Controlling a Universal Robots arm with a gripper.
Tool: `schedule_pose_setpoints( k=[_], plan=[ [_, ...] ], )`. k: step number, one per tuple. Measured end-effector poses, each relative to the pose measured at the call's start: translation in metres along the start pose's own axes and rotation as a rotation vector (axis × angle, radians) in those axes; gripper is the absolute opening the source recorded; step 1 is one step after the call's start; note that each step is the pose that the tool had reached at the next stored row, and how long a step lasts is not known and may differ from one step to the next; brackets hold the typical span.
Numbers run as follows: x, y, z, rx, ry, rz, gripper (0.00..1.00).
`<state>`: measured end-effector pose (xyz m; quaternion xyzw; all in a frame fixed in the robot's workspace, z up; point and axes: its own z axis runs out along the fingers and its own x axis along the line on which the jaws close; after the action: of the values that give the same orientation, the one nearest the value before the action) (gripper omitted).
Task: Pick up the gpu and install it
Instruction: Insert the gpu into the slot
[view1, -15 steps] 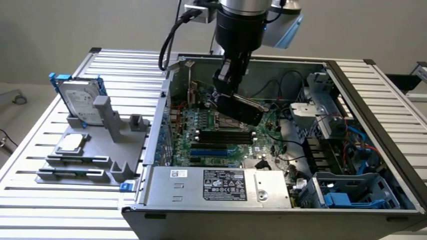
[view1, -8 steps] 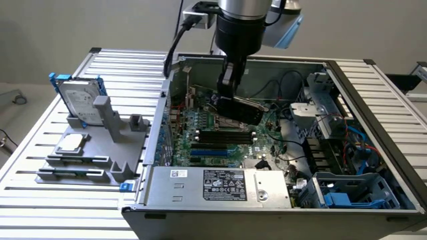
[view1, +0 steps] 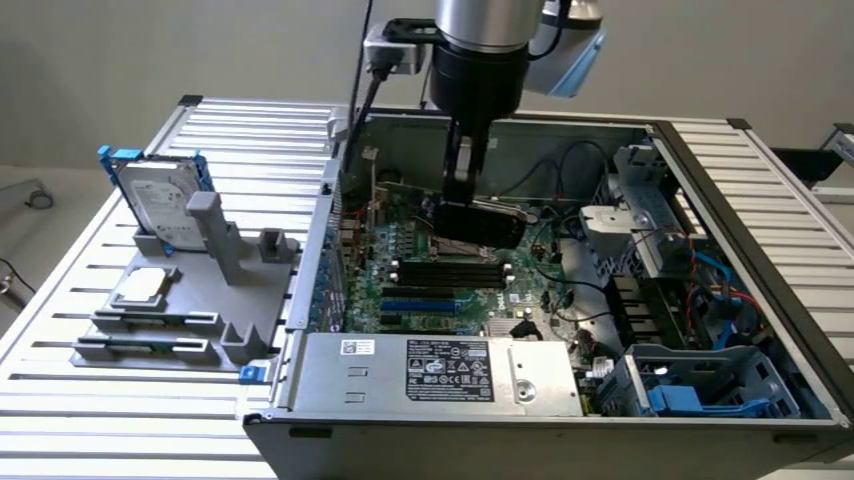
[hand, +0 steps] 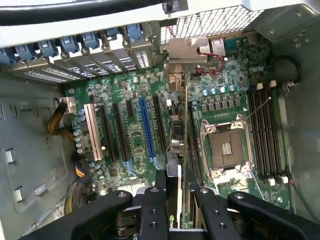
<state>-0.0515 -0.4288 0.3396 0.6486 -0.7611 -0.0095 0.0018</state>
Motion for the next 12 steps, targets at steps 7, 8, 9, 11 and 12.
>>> schedule_pose_setpoints(
  k=[7, 8, 9, 11, 12],
  plan=[
    [0.000, 0.0010, 0.0079, -0.0016, -0.0105, -0.118, 0.26],
    [0.000, 0.0016, 0.0091, -0.0018, -0.0123, -0.130, 0.26],
    [0.001, 0.0024, 0.0101, -0.0020, -0.0142, -0.139, 0.26],
    [0.003, 0.0048, 0.0115, -0.0010, -0.0188, -0.148, 0.26],
    [0.005, 0.0062, 0.0119, -0.0001, -0.0216, -0.148, 0.26]
  ],
)
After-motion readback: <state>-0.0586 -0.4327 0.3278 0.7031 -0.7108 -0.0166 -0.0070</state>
